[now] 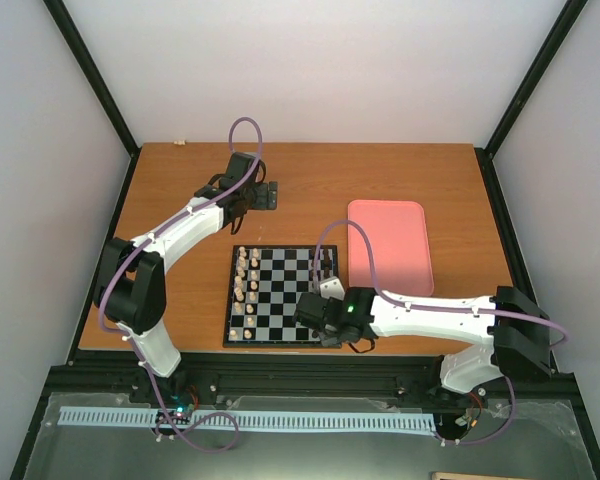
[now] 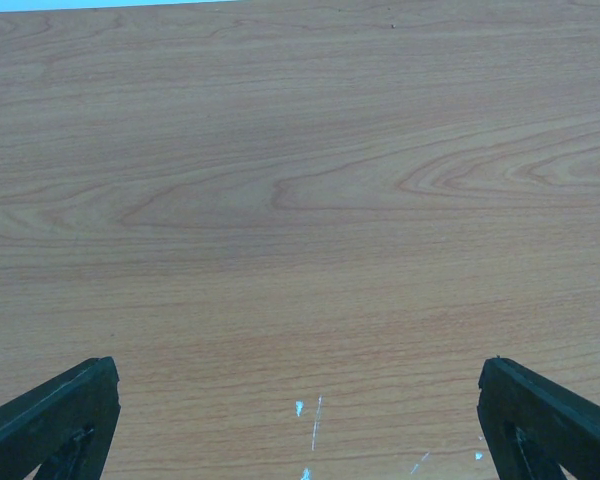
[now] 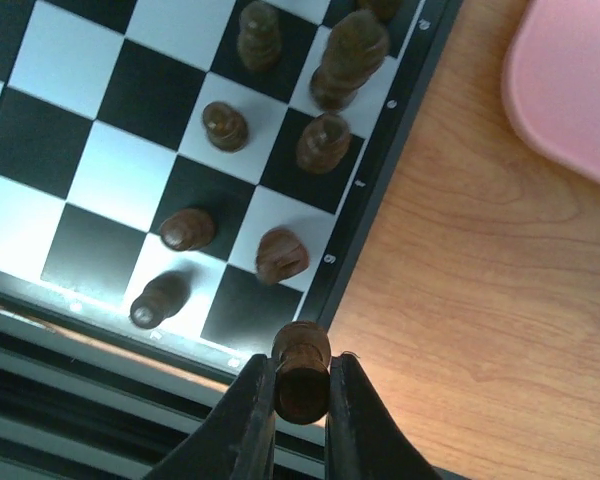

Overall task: Set up the chess pieces on the board
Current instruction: Place the chess piece on the chessboard.

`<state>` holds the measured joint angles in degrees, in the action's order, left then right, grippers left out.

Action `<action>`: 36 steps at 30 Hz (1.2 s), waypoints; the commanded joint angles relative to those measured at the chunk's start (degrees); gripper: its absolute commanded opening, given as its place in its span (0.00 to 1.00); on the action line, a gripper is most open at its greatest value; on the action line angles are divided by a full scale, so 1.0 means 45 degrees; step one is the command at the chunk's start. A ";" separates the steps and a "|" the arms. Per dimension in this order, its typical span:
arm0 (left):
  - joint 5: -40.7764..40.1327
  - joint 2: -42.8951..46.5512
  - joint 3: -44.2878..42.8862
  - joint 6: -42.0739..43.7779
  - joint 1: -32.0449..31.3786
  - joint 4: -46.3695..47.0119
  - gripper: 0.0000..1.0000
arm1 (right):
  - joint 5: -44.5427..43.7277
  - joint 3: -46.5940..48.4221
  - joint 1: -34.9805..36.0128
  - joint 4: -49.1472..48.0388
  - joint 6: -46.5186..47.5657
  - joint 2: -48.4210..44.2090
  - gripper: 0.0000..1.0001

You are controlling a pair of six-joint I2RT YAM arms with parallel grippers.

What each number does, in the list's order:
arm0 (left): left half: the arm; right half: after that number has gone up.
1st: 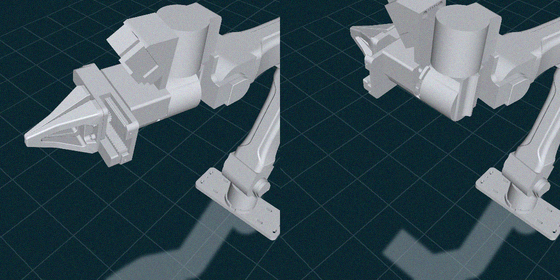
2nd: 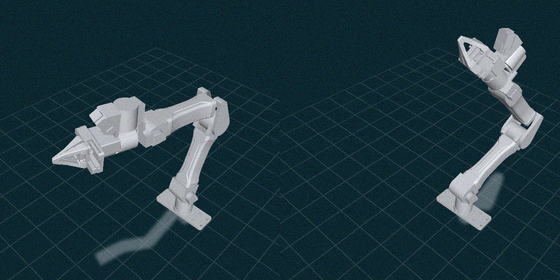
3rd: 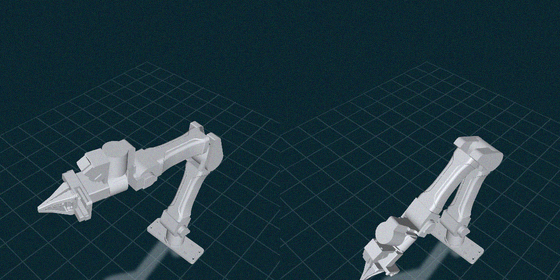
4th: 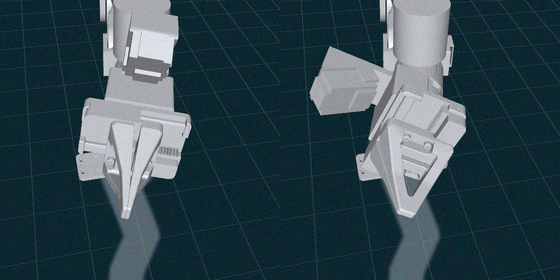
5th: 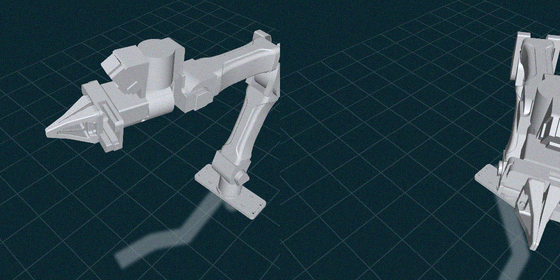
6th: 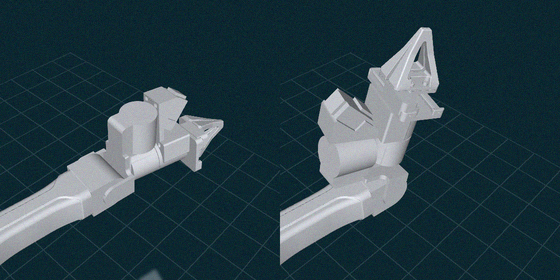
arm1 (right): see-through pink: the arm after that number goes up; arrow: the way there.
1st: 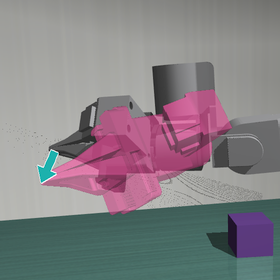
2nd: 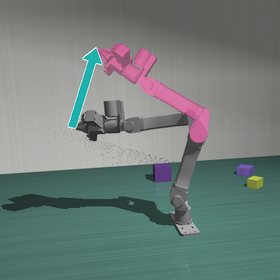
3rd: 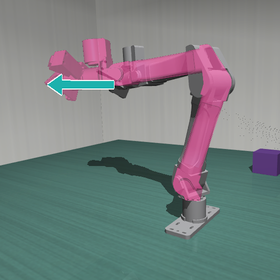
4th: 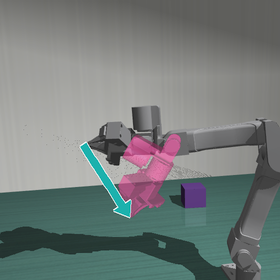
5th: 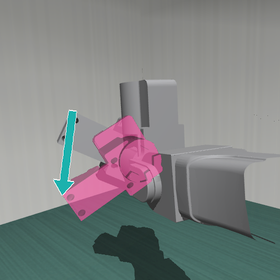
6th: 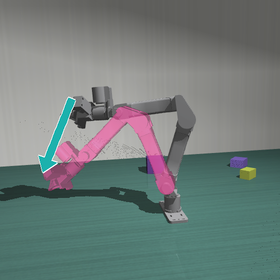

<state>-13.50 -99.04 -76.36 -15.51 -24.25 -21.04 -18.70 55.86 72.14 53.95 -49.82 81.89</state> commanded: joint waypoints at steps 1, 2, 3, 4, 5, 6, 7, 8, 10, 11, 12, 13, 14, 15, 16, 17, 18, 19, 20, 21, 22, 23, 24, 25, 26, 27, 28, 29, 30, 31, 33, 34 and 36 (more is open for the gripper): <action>-0.0066 -0.0072 -0.0460 -0.0127 0.0057 0.0091 1.00 | 0.0092 -0.0277 0.0537 -0.0570 -0.0489 -0.0100 0.03; -0.0050 -0.0087 -0.0462 -0.0118 0.0057 0.0100 1.00 | 0.0154 -0.0358 0.0618 -0.0806 -0.0461 -0.0024 0.03; -0.0048 -0.0115 -0.0472 -0.0127 0.0059 0.0087 1.00 | 0.0254 -0.0425 0.0686 -0.1009 -0.0426 0.0071 0.03; -0.0062 -0.0111 -0.0458 -0.0126 0.0057 0.0090 1.00 | 0.0320 -0.0482 0.0746 -0.1181 -0.0397 0.0112 0.03; -0.0067 -0.0116 -0.0454 -0.0128 0.0057 0.0088 1.00 | 0.0300 -0.0538 0.0778 -0.1261 -0.0440 0.0161 0.03; -0.0082 -0.0087 -0.0454 -0.0128 0.0057 0.0090 1.00 | 0.0304 -0.0620 0.0785 -0.1325 -0.0472 0.0174 0.03; -0.0076 -0.0083 -0.0454 -0.0128 0.0057 0.0086 1.00 | 0.0307 -0.0702 0.0785 -0.1404 -0.0488 0.0159 0.03; -0.0093 -0.0083 -0.0439 -0.0118 0.0057 0.0090 1.00 | 0.0308 -0.0800 0.0786 -0.1477 -0.0508 0.0135 0.03; -0.0106 -0.0088 -0.0433 -0.0118 0.0057 0.0095 1.00 | 0.0327 -0.0950 0.0785 -0.1653 -0.0525 0.0097 0.03; -0.0106 -0.0093 -0.0432 -0.0127 0.0057 0.0091 1.00 | 0.0327 -0.0997 0.0786 -0.1743 -0.0517 0.0093 0.03; -0.0106 -0.0086 -0.0434 -0.0128 0.0057 0.0105 1.00 | 0.0327 -0.1081 0.0786 -0.1839 -0.0506 0.0095 0.03; -0.0106 -0.0088 -0.0432 -0.0128 0.0057 0.0105 1.00 | 0.0327 -0.1142 0.0786 -0.1895 -0.0493 0.0127 0.03; -0.0106 -0.0096 -0.0434 -0.0128 0.0057 0.0105 1.00 | 0.0310 -0.1160 0.0786 -0.1927 -0.0508 0.0194 0.03; -0.0101 -0.0109 -0.0424 -0.0123 0.0057 0.0112 1.00 | 0.0308 -0.1169 0.0786 -0.1945 -0.0517 0.0252 0.03; -0.0106 -0.0113 -0.0433 -0.0120 0.0057 0.0110 1.00 | 0.0305 -0.1179 0.0786 -0.1982 -0.0511 0.0313 0.03; -0.0106 -0.0118 -0.0441 -0.0117 0.0057 0.0115 1.00 | 0.0295 -0.1213 0.0778 -0.2016 -0.0510 0.0328 0.03; -0.0106 -0.0146 -0.0452 -0.0117 0.0057 0.0108 1.00 | 0.0272 -0.1242 0.0785 -0.2069 -0.0510 0.0346 0.03; -0.0106 -0.0166 -0.0453 -0.0127 0.0057 0.0115 1.00 | 0.0269 -0.1272 0.0785 -0.2109 -0.0508 0.0346 0.03; -0.0101 -0.0174 -0.0468 -0.0123 0.0057 0.0118 1.00 | 0.0264 -0.1305 0.0786 -0.2166 -0.0505 0.0344 0.03; -0.0106 -0.0192 -0.0468 -0.0125 0.0067 0.0105 1.00 | 0.0236 -0.1354 0.0786 -0.2224 -0.0525 0.0340 0.03; -0.0104 -0.0206 -0.0472 -0.0128 0.0058 0.0115 1.00 | 0.0221 -0.1382 0.0786 -0.2297 -0.0536 0.0338 0.03; -0.0106 -0.0225 -0.0463 -0.0128 0.0057 0.0121 1.00 | 0.0201 -0.1412 0.0786 -0.2346 -0.0557 0.0338 0.03; -0.0111 -0.0235 -0.0472 -0.0128 0.0057 0.0109 1.00 | 0.0136 -0.1435 0.0786 -0.2344 -0.0594 0.0355 0.03; -0.0107 -0.0224 -0.0463 -0.0128 0.0057 0.0105 1.00 | 0.0083 -0.1448 0.0786 -0.2315 -0.0633 0.0374 0.03; -0.0106 -0.0225 -0.0467 -0.0128 0.0057 0.0119 1.00 | 0.0040 -0.1469 0.0786 -0.2303 -0.0645 0.0394 0.03; -0.0101 -0.0227 -0.0463 -0.0128 0.0057 0.0109 1.00 | -0.0007 -0.1489 0.0795 -0.2302 -0.0674 0.0411 0.03; -0.0106 -0.0218 -0.0460 -0.0126 0.0057 0.0105 1.00 | -0.0022 -0.1516 0.0797 -0.2368 -0.0680 0.0398 0.03; -0.0096 -0.0231 -0.0467 -0.0128 0.0057 0.0107 1.00 | 0.0025 -0.1546 0.0787 -0.2437 -0.0668 0.0390 0.03; -0.0105 -0.0242 -0.0477 -0.0126 0.0057 0.0105 1.00 | 0.0023 -0.1562 0.0788 -0.2497 -0.0667 0.0408 0.03; -0.0106 -0.0252 -0.0491 -0.0103 0.0062 0.0114 1.00 | 0.0050 -0.1554 0.0781 -0.2537 -0.0657 0.0430 0.03; -0.0103 -0.0265 -0.0491 -0.0118 0.0052 0.0113 1.00 | 0.0054 -0.1587 0.0785 -0.2574 -0.0652 0.0505 0.03; -0.0116 -0.0257 -0.0493 -0.0110 0.0056 0.0108 1.00 | 0.0044 -0.1591 0.0781 -0.2585 -0.0662 0.0576 0.03; -0.0106 -0.0241 -0.0485 -0.0107 0.0057 0.0114 1.00 | 0.0056 -0.1556 0.0785 -0.2585 -0.0666 0.0687 0.03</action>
<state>-13.52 -99.31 -76.36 -15.51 -24.25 -21.04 -17.17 49.32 75.16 43.35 -51.55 83.70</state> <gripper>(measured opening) 0.998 0.120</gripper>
